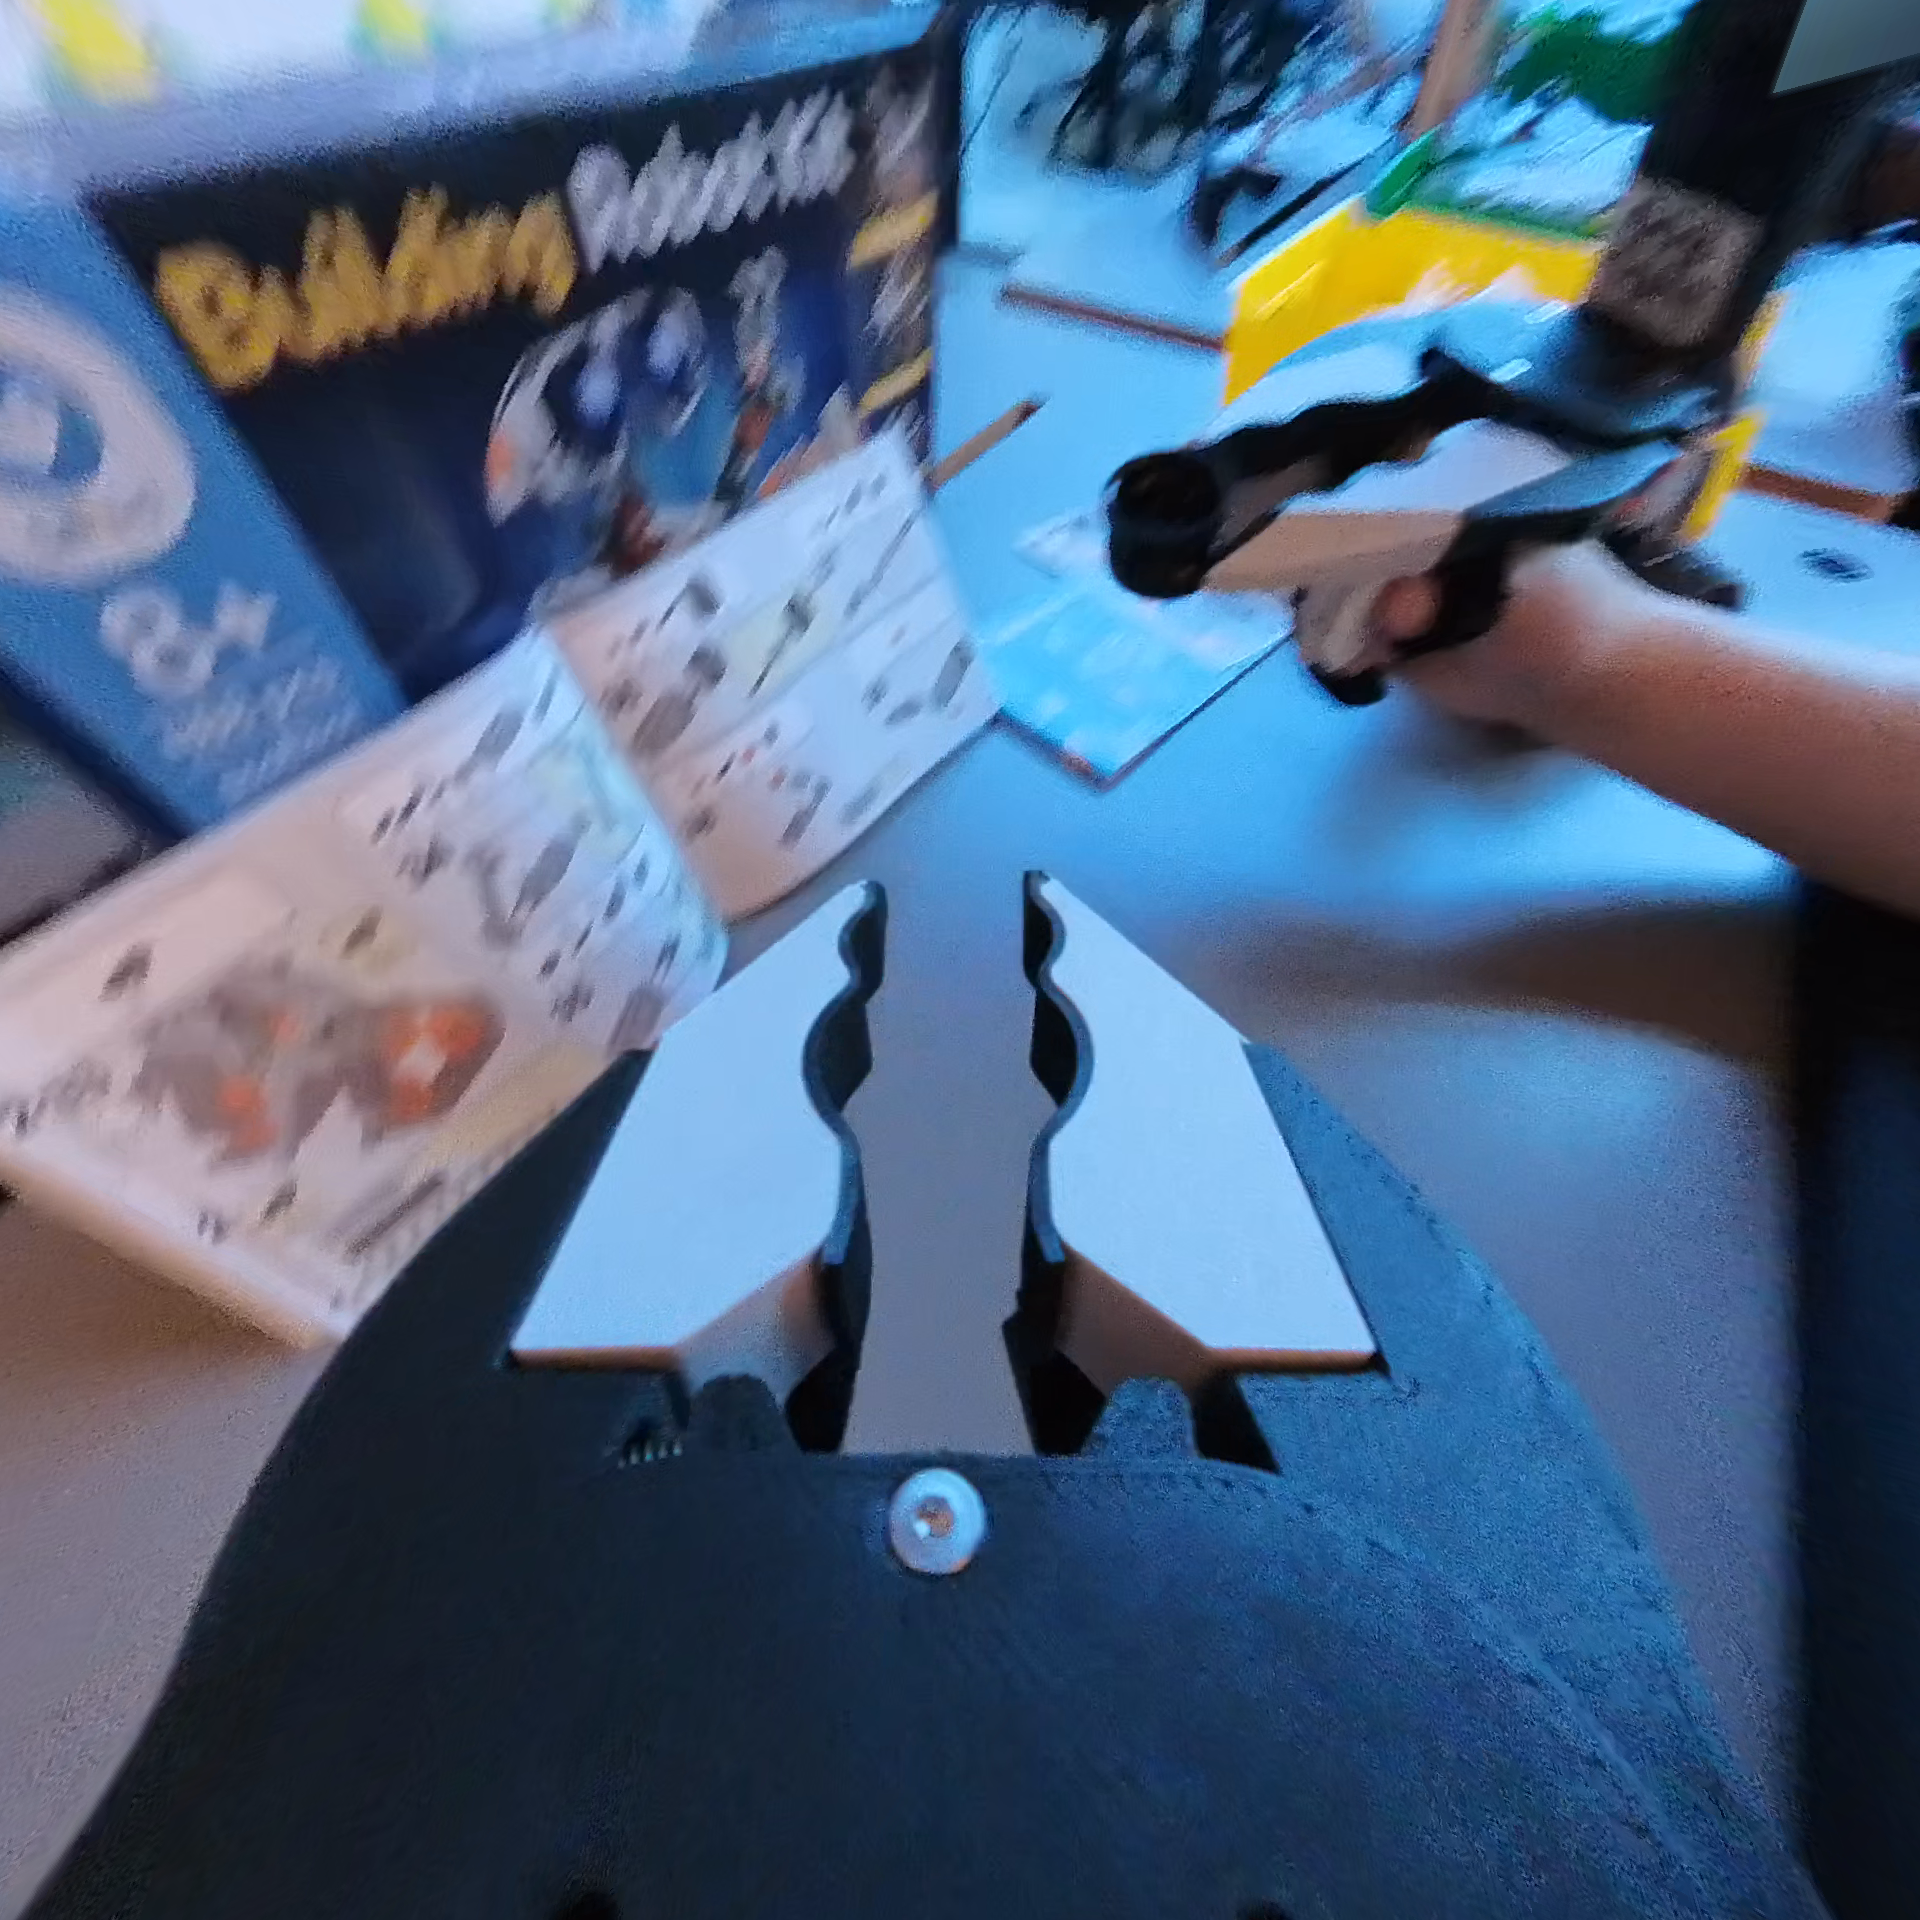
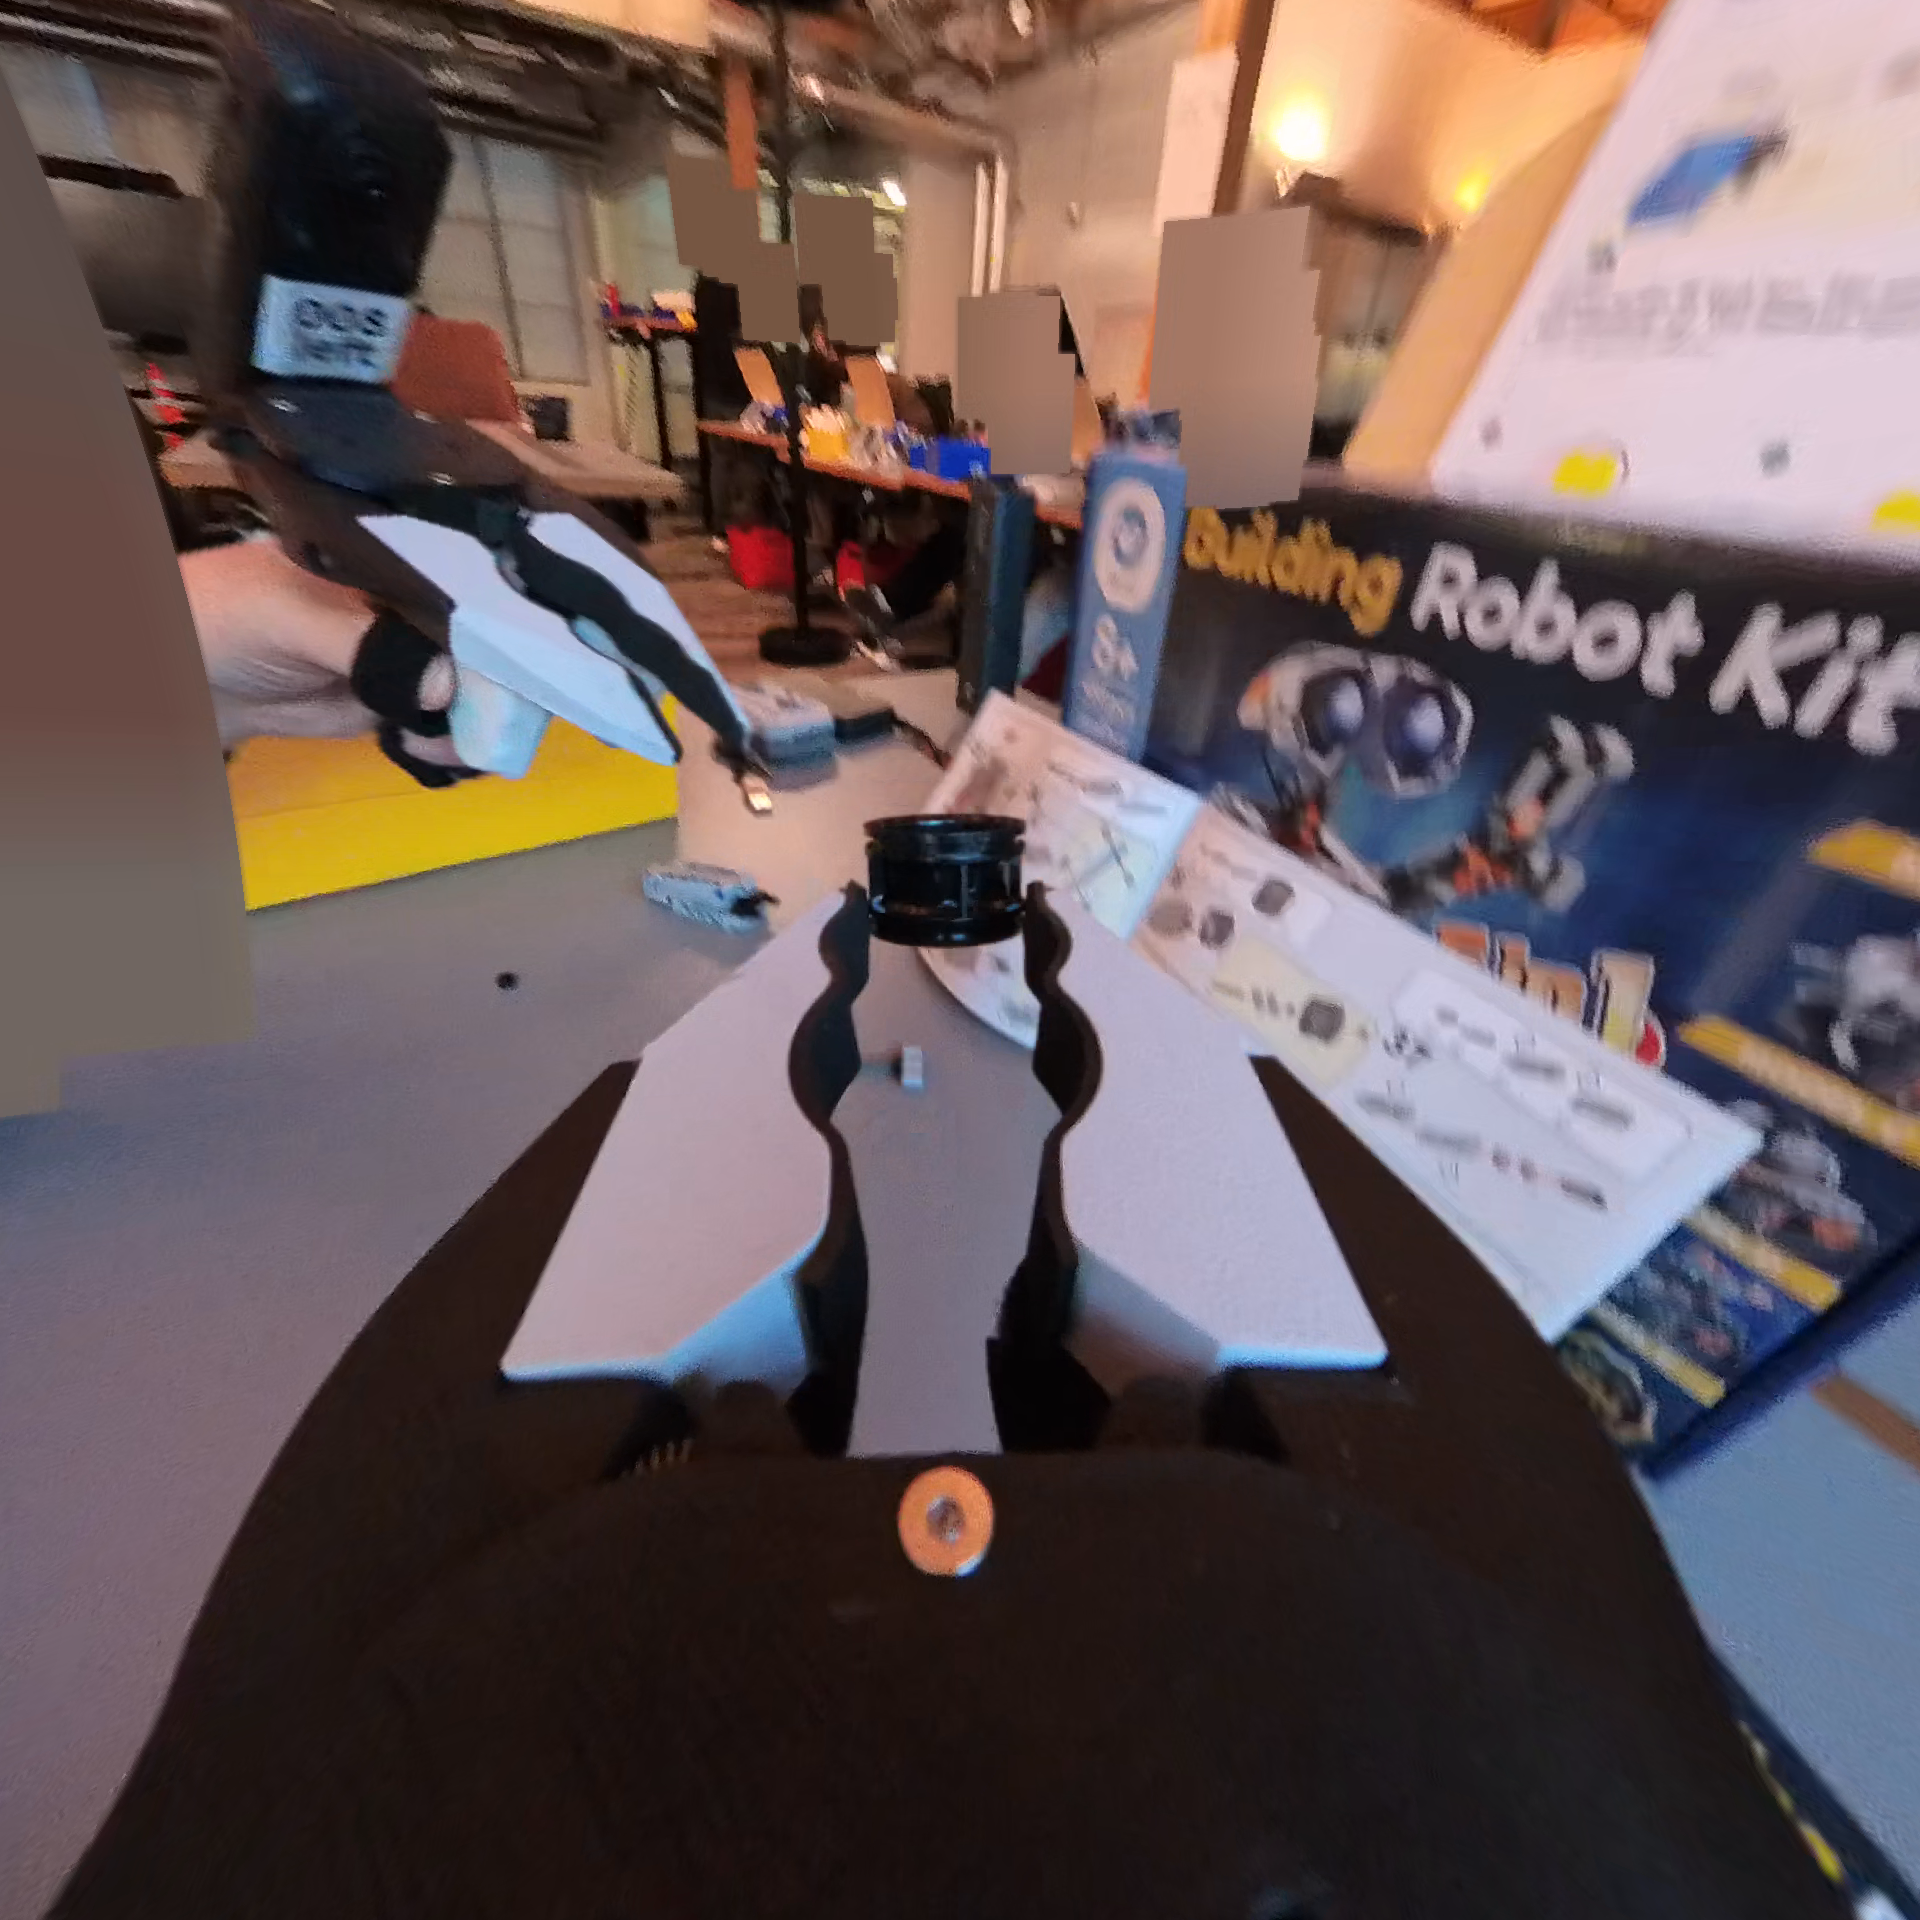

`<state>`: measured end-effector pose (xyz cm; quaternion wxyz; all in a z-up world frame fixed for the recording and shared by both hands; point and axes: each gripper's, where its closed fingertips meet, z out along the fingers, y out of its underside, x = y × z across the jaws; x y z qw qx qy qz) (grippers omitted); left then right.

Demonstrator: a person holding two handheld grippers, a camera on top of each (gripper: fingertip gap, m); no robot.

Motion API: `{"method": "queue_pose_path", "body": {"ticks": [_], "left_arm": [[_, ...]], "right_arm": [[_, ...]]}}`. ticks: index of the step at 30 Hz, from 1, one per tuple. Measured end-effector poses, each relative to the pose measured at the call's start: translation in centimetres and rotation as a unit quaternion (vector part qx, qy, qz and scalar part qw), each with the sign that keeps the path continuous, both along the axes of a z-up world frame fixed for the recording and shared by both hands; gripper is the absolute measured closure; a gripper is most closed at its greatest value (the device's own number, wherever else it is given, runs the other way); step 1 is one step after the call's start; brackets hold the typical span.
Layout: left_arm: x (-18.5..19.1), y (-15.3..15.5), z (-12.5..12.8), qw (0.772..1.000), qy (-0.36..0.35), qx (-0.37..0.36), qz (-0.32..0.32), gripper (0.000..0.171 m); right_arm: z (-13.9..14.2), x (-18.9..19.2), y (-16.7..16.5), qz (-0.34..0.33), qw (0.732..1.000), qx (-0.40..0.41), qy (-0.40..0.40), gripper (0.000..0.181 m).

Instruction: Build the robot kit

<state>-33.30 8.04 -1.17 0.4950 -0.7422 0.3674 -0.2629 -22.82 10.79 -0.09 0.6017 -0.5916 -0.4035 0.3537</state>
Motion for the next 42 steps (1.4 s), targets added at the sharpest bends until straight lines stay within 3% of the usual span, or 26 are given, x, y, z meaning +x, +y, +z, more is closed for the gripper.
{"method": "queue_pose_path", "body": {"ticks": [5, 10, 13, 17, 21, 24, 30, 34, 37, 42], "left_arm": [[-1.5, 2.7, -5.8, 0.992, 0.023, -0.102, 0.069, 0.155], [-0.9, 4.1, -12.7, 0.974, 0.099, -0.181, 0.099, 0.148], [-1.1, 4.5, -14.7, 0.963, 0.143, -0.19, 0.125, 0.146], [-1.1, 5.1, -14.9, 0.962, 0.174, -0.155, 0.14, 0.148], [-1.0, 5.6, -15.0, 0.964, 0.212, -0.106, 0.124, 0.17], [-1.5, 4.9, -14.8, 0.957, 0.25, -0.101, 0.105, 0.169], [-0.2, 3.1, -8.8, 0.971, 0.237, 0.018, 0.039, 0.17], [1.6, 0.1, -6.6, 0.951, 0.288, 0.104, -0.05, 0.17], [0.5, -1.2, -7.4, 0.924, 0.368, 0.082, -0.064, 0.169], [-0.3, -4.2, -9.2, 0.901, 0.419, 0.011, -0.115, 0.169]], "right_arm": [[-4.8, -0.4, 2.0, -0.033, 0.995, -0.068, -0.065, 0.152], [-7.5, -1.2, 2.1, -0.033, 0.988, -0.094, -0.115, 0.152], [-8.5, -1.7, 1.9, -0.024, 0.986, -0.1, -0.135, 0.152], [-9.2, -2.2, 1.5, -0.012, 0.982, -0.109, -0.151, 0.152], [-11.0, -2.3, 1.2, -0.002, 0.973, -0.117, -0.197, 0.152], [-12.7, -2.6, 0.3, 0.024, 0.962, -0.135, -0.237, 0.152], [-12.8, -3.6, -1.3, 0.074, 0.959, -0.129, -0.242, 0.152], [-11.6, -3.4, -2.0, 0.101, 0.96, -0.116, -0.235, 0.152], [-12.7, -3.9, -4.2, 0.165, 0.943, -0.152, -0.247, 0.152], [-13.8, -4.8, -5.9, 0.194, 0.931, -0.088, -0.295, 0.152]]}}
